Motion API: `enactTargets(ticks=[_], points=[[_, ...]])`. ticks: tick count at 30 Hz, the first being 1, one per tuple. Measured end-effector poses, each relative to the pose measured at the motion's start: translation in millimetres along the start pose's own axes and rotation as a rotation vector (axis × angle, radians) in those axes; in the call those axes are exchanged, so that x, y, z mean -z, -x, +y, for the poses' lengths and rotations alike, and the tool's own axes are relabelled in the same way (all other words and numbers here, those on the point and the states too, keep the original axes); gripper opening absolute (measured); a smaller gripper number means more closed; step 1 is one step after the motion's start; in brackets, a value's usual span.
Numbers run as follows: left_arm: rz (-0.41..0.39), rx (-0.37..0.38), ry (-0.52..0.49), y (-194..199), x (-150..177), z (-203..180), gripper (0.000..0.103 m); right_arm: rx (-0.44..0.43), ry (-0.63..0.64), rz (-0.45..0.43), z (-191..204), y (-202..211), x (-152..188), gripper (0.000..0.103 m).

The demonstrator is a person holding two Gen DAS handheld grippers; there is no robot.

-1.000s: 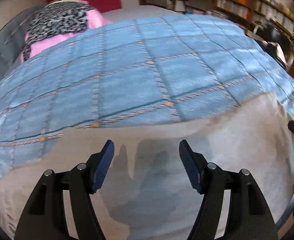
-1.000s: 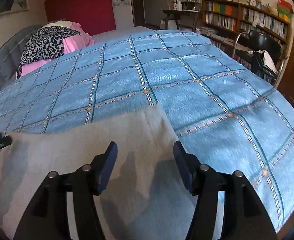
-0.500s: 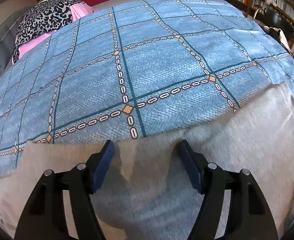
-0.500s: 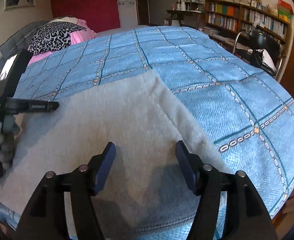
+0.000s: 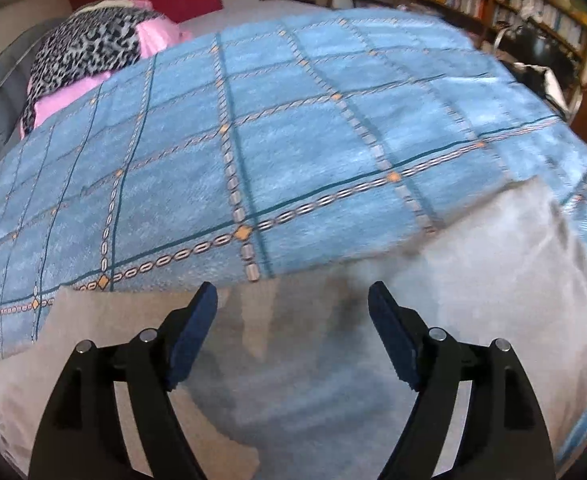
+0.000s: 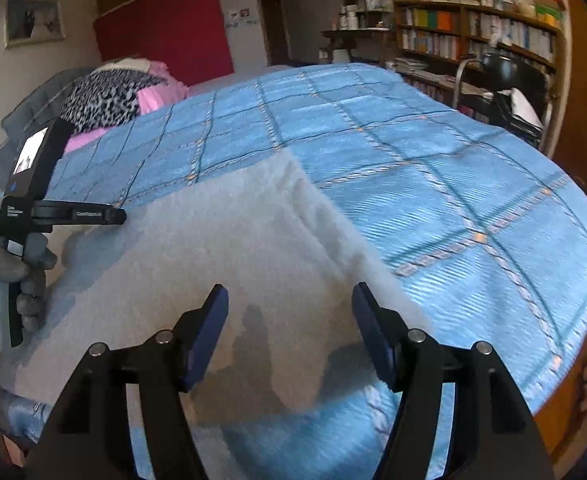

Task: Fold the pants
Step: 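Grasp the folded sweatpants edge with the right gripper and lift it while the left gripper holds it too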

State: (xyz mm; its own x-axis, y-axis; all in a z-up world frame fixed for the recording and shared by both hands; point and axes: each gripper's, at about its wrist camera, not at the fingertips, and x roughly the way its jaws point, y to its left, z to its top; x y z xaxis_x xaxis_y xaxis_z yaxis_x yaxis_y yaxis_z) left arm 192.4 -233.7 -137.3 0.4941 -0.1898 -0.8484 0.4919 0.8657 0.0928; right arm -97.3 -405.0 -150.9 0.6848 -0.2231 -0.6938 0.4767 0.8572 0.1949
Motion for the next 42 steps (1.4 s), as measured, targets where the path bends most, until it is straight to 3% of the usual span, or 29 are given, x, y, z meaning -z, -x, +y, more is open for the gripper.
enactTargets(ticks=[2, 5, 11, 14, 15, 17, 21, 22, 24, 28, 34, 39, 42], points=[[-0.01, 0.023, -0.021, 7.2, 0.7, -9.3, 0.079, 0.036, -0.04, -0.013, -13.0, 8.8, 4.1, 0.075], [0.001, 0.061, -0.044, 9.6, 2.8, -23.5, 0.079, 0.058, -0.13, -0.019, -38.4, 18.1, 10.7, 0.081], [0.072, 0.067, -0.039, -9.6, 11.5, -36.3, 0.079, -0.106, -0.324, 0.062, -70.5, -9.2, 17.1, 0.082], [0.063, 0.063, -0.039, -7.4, 15.9, -35.2, 0.079, -0.179, -0.374, 0.063, -75.3, -22.8, 15.9, 0.081], [0.052, 0.063, -0.047, -4.1, 16.0, -36.8, 0.079, -0.204, -0.378, 0.063, -74.9, -27.6, 13.3, 0.08], [0.041, 0.068, -0.058, 0.8, 15.9, -40.5, 0.079, -0.237, -0.383, 0.069, -72.0, -35.8, 9.9, 0.065], [0.026, 0.11, -0.073, 14.9, 13.8, -49.6, 0.079, -0.243, -0.405, 0.067, -65.2, -48.7, 6.0, 0.055], [0.024, 0.123, -0.08, 18.8, 13.0, -53.2, 0.079, -0.248, -0.409, 0.068, -63.9, -48.6, 5.2, 0.041], [0.021, 0.16, -0.092, 27.2, 10.9, -60.1, 0.079, -0.28, -0.414, 0.074, -60.9, -48.5, 2.7, 0.032], [0.025, 0.236, -0.087, 40.3, 5.9, -68.6, 0.087, -0.25, -0.321, 0.025, -43.3, -30.3, -8.1, 0.029], [0.061, 0.364, -0.058, 58.0, -8.5, -79.0, 0.089, -0.13, -0.015, -0.101, 16.9, 3.4, -17.5, 0.029], [0.09, 0.457, -0.008, 70.7, -17.2, -78.9, 0.094, -0.143, 0.162, -0.117, 58.9, 13.1, -5.2, 0.029], [0.103, 0.486, -0.03, 75.5, -17.6, -85.4, 0.094, -0.154, 0.207, -0.117, 72.9, 14.3, 0.6, 0.029]])
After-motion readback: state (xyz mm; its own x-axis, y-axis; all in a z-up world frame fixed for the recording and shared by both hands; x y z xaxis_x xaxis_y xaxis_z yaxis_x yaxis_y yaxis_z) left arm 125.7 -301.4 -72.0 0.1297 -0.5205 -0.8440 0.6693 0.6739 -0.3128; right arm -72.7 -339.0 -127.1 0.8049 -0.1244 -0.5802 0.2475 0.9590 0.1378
